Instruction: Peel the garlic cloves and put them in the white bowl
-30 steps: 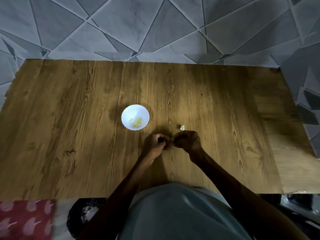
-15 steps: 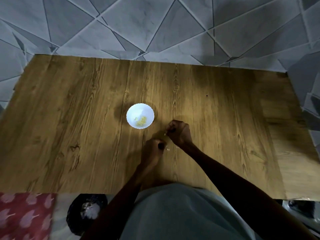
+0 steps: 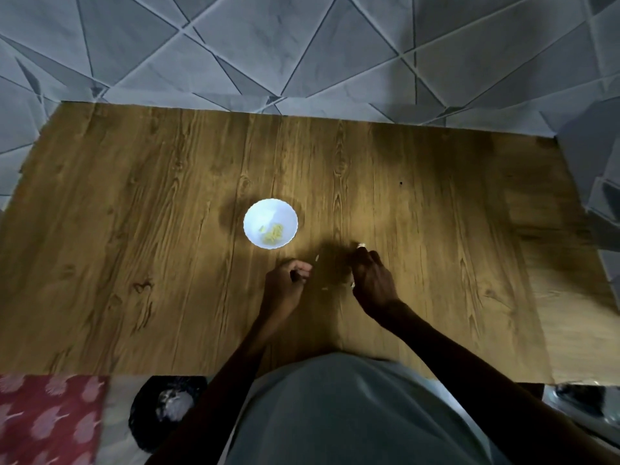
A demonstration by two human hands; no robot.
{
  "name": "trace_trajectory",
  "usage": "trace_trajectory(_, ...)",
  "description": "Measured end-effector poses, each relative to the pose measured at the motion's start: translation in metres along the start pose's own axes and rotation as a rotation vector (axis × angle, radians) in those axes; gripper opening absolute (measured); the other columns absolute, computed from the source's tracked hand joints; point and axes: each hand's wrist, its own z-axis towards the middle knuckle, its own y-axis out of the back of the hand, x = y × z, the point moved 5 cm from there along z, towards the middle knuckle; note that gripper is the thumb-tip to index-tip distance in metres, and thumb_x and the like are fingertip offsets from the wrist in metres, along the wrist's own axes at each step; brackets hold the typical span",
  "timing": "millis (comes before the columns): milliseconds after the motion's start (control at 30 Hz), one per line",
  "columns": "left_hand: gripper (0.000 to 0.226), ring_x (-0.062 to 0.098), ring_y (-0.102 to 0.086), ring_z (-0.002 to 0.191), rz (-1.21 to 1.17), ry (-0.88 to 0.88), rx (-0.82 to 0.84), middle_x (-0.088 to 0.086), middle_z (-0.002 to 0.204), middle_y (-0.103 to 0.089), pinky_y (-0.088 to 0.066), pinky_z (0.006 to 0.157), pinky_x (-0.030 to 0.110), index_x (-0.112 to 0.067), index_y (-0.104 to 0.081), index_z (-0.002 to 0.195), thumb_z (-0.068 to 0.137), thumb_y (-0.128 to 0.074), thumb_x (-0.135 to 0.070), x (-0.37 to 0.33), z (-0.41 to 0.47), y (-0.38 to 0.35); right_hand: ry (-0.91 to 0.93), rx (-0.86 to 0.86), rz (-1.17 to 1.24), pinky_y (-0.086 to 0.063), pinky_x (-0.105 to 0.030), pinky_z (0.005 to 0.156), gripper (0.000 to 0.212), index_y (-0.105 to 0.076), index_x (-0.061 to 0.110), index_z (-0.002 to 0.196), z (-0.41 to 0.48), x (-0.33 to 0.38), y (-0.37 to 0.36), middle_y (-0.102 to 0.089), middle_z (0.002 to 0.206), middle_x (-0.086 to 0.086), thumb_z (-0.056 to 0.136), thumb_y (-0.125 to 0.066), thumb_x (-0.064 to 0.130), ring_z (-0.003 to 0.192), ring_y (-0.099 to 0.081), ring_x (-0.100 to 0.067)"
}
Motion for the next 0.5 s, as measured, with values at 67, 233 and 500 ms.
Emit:
trace_trajectory(67, 0.032, 0.007, -0.068, 0.084, -0.024, -0.009, -0.005, -0.007, 0.090, -0.071, -0.055, 0.083, 0.028, -0.022, -0.069, 0.094, 0.088, -0.052, 0.004, 0.000, -0.002, 0.006, 0.009, 0.007, -0.050, -0.054, -0.035, 0.056, 0.048, -0.062, -0.004, 0.117, -0.009, 0.009, -0.007, -0.058, 0.121, -0.023, 0.071, -0.075, -0.009, 0.089, -0.059, -0.035)
trace_trajectory(233, 0.030, 0.006, -0.069, 0.086, -0.060, 0.012, 0.011, -0.009, 0.092, -0.072, -0.055, 0.087, 0.032, -0.025, -0.069, 0.095, 0.090, -0.053, 0.001, 0.013, -0.001, 0.015, 0.170, 0.075, -0.022, -0.051, -0.031, 0.050, 0.027, -0.068, -0.003, 0.100, -0.020, 0.045, -0.019, -0.060, 0.111, -0.021, 0.074, -0.072, -0.005, 0.085, -0.060, -0.033)
trace_trajectory(500, 0.020, -0.001, -0.061, 0.069, -0.030, 0.050, 0.011, -0.008, 0.077, -0.069, -0.046, 0.060, 0.007, -0.015, -0.071, 0.085, 0.073, -0.072, 0.001, 0.011, -0.008, 0.015, 0.244, 0.032, 0.091, -0.054, -0.040, 0.063, 0.022, -0.069, 0.010, 0.100, -0.012, 0.058, -0.013, -0.064, 0.103, -0.011, 0.093, -0.051, 0.020, 0.090, -0.059, -0.029)
